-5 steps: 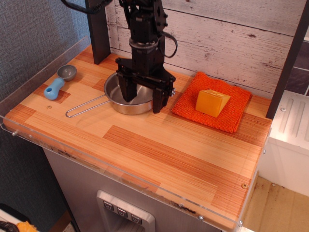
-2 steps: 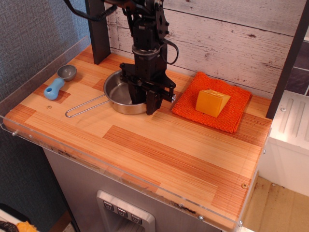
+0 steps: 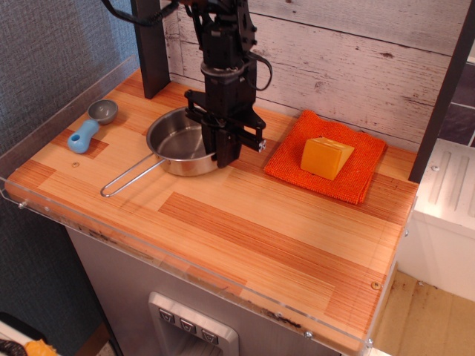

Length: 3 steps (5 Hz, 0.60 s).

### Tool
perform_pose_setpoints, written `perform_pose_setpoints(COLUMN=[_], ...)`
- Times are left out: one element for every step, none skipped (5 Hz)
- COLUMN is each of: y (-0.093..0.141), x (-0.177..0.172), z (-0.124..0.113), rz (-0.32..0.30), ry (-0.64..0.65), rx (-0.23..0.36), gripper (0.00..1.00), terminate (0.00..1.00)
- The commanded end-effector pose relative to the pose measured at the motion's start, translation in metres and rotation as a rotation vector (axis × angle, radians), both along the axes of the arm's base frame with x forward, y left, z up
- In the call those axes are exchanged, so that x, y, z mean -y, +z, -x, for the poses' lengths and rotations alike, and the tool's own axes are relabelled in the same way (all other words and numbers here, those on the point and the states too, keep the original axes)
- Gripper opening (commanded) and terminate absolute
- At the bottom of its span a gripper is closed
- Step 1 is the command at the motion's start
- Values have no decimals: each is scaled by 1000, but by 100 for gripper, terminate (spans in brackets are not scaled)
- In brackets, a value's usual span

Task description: Move the pot in front of the orange napkin with cake on it.

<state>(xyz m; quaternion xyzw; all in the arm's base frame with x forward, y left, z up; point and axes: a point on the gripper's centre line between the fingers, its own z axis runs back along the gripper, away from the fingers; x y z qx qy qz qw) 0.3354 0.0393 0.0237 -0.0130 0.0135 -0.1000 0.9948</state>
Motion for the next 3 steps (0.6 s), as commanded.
perform_pose_setpoints(y=[65,84,85], x=[-10,18,55], z=[20,37,49], rz=[-53,-7,26], ry=[299,276,234], rx=[29,41,28], gripper=[0,0,0], terminate=[0,0,0])
